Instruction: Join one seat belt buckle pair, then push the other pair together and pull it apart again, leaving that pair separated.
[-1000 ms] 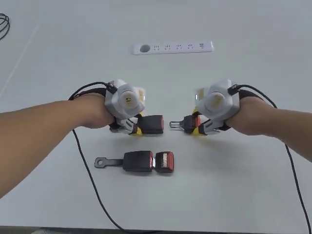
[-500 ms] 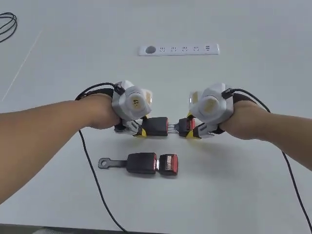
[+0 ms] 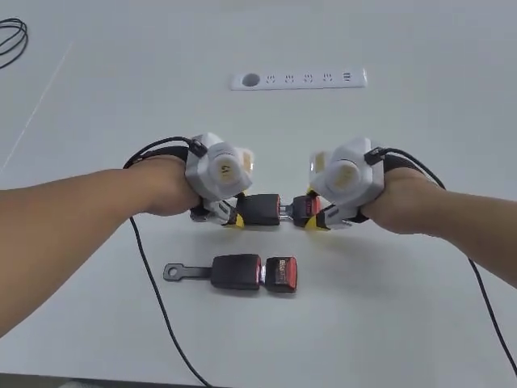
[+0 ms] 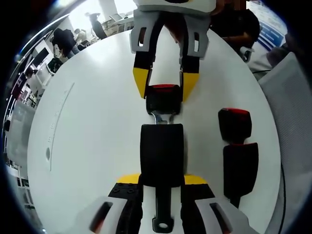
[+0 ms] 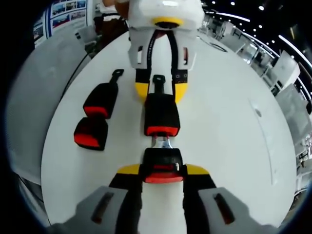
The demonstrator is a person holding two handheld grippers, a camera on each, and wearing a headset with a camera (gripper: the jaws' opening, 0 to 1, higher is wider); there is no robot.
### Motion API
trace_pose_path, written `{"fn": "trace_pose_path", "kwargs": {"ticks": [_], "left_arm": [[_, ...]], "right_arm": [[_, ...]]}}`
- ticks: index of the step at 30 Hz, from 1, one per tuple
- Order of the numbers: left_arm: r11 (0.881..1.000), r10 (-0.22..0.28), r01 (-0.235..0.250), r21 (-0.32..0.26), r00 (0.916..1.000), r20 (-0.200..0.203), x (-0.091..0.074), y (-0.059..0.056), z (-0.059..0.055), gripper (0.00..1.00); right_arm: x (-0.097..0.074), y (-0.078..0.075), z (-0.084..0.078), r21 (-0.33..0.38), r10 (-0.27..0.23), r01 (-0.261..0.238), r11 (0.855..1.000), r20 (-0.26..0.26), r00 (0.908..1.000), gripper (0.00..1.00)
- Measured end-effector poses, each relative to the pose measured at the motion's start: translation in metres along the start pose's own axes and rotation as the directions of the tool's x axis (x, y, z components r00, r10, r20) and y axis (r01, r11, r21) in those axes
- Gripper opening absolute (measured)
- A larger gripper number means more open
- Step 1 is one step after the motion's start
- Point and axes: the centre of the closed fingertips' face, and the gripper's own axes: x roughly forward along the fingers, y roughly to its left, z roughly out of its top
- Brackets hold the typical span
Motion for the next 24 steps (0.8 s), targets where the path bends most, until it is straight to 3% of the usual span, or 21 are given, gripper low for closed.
{"fn": "trace_pose_path", "kwargs": {"ticks": [7,10,24], "left_arm": [[1.0,0.0,0.0,-0.016,0.9998,0.021,0.001,0.001,-0.001,0.29],[1.0,-0.002,0.002,-0.005,0.9999,0.014,0.002,0.003,-0.002,0.29],[1.0,0.002,-0.002,0.004,1.0,0.004,0.005,0.005,-0.005,0.29]], "right_arm": [[0.003,0.002,0.01,0.025,0.001,-0.001,1.0,0.026,0.9997,0.29],[0.008,0.001,0.013,0.014,-0.005,0.005,1.0,0.015,0.9999,0.29],[0.008,0.001,0.012,0.019,-0.011,0.011,1.0,0.019,0.9998,0.29]]}}
